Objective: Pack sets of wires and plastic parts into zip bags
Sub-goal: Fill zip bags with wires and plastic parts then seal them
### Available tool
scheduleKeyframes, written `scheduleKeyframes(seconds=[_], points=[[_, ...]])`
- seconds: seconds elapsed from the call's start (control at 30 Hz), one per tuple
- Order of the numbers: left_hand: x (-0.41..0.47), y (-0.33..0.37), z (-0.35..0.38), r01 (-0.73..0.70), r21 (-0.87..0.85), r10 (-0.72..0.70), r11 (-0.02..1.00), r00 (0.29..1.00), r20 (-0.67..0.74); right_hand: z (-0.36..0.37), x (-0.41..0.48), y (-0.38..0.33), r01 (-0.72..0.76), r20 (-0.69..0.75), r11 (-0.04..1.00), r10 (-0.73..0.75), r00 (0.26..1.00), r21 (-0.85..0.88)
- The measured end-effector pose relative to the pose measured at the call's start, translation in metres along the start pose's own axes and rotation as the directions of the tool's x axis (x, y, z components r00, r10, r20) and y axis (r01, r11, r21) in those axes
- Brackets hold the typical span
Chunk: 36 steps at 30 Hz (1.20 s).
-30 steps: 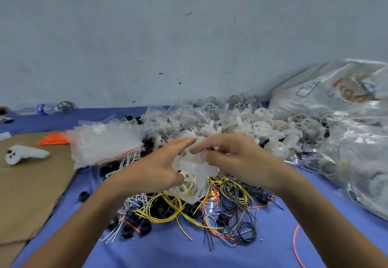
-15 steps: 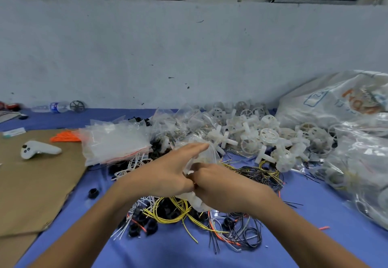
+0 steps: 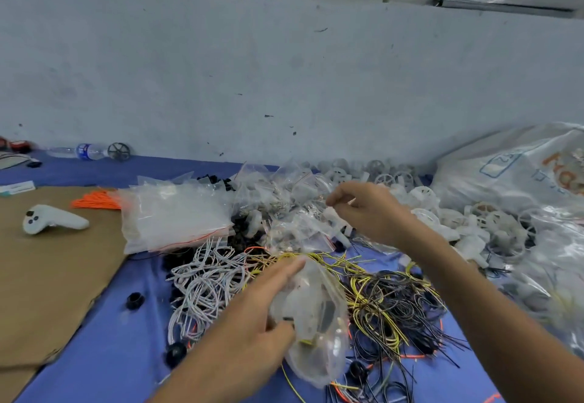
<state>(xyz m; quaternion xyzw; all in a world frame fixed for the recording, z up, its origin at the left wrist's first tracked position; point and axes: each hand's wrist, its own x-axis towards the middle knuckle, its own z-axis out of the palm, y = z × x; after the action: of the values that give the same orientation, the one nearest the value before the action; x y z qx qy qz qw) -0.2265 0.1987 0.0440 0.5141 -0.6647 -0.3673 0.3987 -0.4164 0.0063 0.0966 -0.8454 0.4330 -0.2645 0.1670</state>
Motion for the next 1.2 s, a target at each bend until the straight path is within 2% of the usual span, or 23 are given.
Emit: scheduleKeyframes(seconds=[0.13, 0.23, 0.3, 0.4, 0.47, 0.5, 0.57, 0.63, 0.77, 0.87, 0.97, 1.07, 1.2], points=[[0.001, -0.007, 0.0, 0.019, 0.07, -0.025, 0.997, 0.997, 0.076, 0.07, 0.065, 0.052, -0.09, 0.183, 0.946, 0.153, 0.971, -0.312], [0.003, -0.015, -0.005, 0.031, 0.124, -0.045, 0.992, 0.992, 0.115, 0.121, 0.088, 0.08, -0.157, 0.263, 0.913, 0.268, 0.927, -0.377], [0.008, -0.015, -0.006, 0.058, 0.089, -0.069, 0.994, 0.989, 0.129, 0.144, 0.09, 0.092, -0.188, 0.216, 0.899, 0.29, 0.932, -0.395], [-0.004, -0.019, -0.01, -0.041, 0.127, 0.03, 0.991, 0.995, 0.092, 0.149, 0.088, 0.096, -0.205, 0.055, 0.866, 0.257, 0.965, -0.456], [0.0, -0.018, -0.014, -0.006, 0.082, -0.001, 0.997, 0.997, 0.078, 0.134, 0.087, 0.093, -0.284, -0.033, 0.896, 0.29, 0.956, -0.34], [0.0, -0.012, -0.017, 0.056, 0.083, -0.064, 0.995, 0.994, 0.094, 0.122, 0.084, 0.089, -0.327, -0.06, 0.922, 0.321, 0.945, -0.206], [0.0, -0.012, -0.02, 0.067, 0.08, -0.072, 0.995, 0.996, 0.05, 0.092, 0.073, 0.077, -0.37, -0.064, 0.915, 0.384, 0.921, 0.162], [0.002, -0.015, -0.018, 0.037, 0.042, -0.038, 0.998, 0.999, 0.003, 0.061, 0.052, 0.059, -0.358, -0.026, 0.805, 0.419, 0.908, 0.474], [0.004, -0.012, -0.013, 0.058, -0.095, -0.06, 0.994, 0.998, -0.022, 0.013, -0.003, 0.02, -0.233, 0.015, 0.587, 0.352, 0.936, 0.775], [0.007, -0.008, -0.008, 0.037, -0.073, -0.042, 0.997, 0.997, -0.065, -0.009, -0.037, -0.003, -0.152, 0.038, 0.424, 0.265, 0.964, 0.893], [0.009, -0.002, -0.004, 0.052, -0.004, -0.052, 0.999, 0.995, -0.083, -0.021, -0.054, -0.016, -0.096, 0.029, 0.343, 0.197, 0.98, 0.934], [0.009, 0.001, -0.004, 0.066, 0.01, -0.065, 0.998, 0.994, -0.089, -0.028, -0.053, -0.02, -0.063, -0.015, 0.377, 0.201, 0.98, 0.924], [0.008, 0.001, -0.003, 0.077, 0.016, -0.076, 0.997, 0.994, -0.073, -0.023, -0.02, -0.013, -0.084, -0.08, 0.497, 0.301, 0.95, 0.864]])
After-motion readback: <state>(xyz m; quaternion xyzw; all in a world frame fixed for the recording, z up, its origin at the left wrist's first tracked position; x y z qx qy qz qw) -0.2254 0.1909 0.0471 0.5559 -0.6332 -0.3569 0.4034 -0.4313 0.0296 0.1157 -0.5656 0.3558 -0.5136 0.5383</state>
